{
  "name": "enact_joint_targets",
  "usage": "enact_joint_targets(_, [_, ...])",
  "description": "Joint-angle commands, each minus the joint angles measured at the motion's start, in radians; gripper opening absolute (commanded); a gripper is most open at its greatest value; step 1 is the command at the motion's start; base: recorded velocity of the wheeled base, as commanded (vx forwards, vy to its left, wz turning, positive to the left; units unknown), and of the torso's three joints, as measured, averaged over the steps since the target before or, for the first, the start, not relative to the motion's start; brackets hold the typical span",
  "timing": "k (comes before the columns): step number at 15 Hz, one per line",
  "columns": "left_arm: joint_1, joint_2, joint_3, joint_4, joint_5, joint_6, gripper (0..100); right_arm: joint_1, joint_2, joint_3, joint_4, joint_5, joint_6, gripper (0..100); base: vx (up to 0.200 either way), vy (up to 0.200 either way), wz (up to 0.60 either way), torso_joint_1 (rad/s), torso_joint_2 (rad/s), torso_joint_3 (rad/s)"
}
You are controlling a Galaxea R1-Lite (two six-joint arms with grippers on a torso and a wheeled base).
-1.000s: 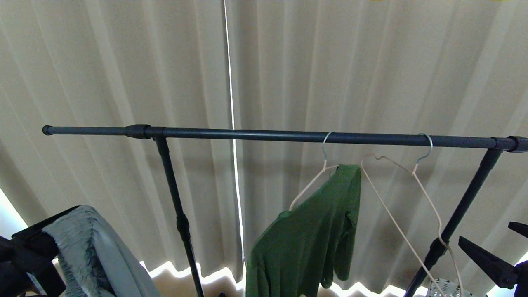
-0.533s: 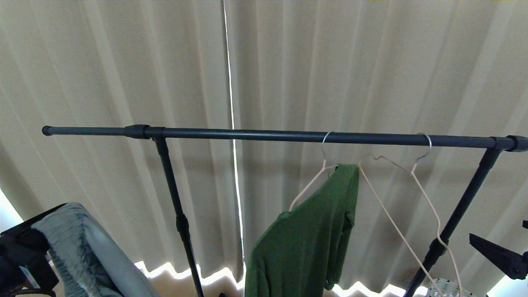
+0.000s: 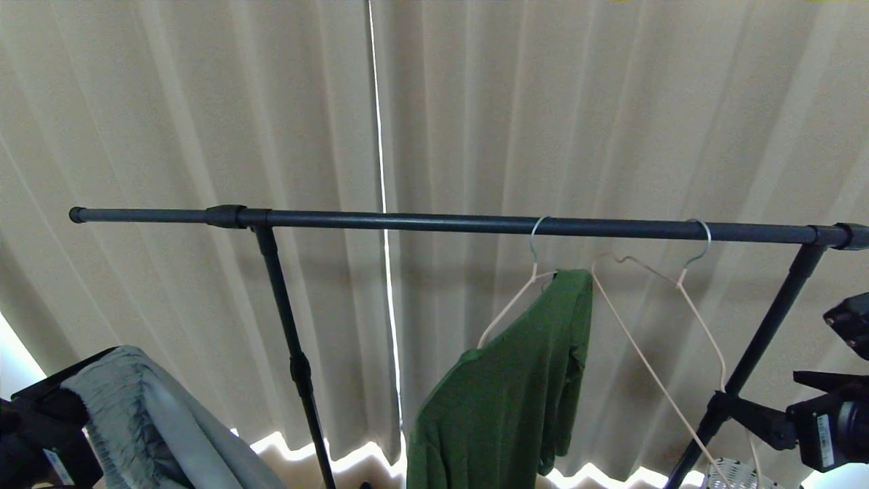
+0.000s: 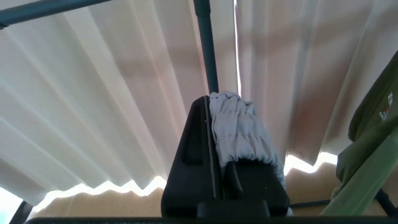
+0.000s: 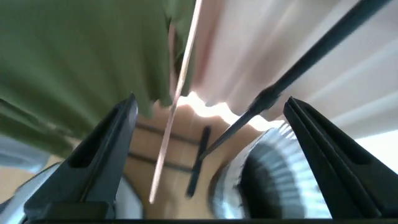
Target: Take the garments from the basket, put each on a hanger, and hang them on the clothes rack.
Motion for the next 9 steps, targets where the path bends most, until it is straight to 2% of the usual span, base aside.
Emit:
enact_joint_targets(1, [0.000, 0.002, 0.002, 0.000, 0.001, 0.001, 0, 0.044, 0.122, -0.010, -0.027, -0.003, 0.035, 100, 0.000, 0.000, 0.00, 0.000, 0.00, 0.000])
enact_joint_targets(5, [0.000, 0.001, 0.000, 0.000, 0.001, 0.001, 0, 0.076, 0.244, -0.036, -0.102, -0.070, 0.063, 100, 0.000, 0.000, 0.00, 0.000, 0.00, 0.000])
enact_joint_targets(7, [0.000, 0.001, 0.000, 0.000, 0.001, 0.001, 0, 0.090, 0.314, -0.036, -0.177, -0.135, 0.066, 100, 0.000, 0.000, 0.00, 0.000, 0.00, 0.000])
enact_joint_targets(9, [0.000, -0.001, 0.000, 0.000, 0.001, 0.001, 0, 0.099, 0.323, -0.033, -0.212, -0.162, 0.064, 100, 0.000, 0.000, 0.00, 0.000, 0.00, 0.000])
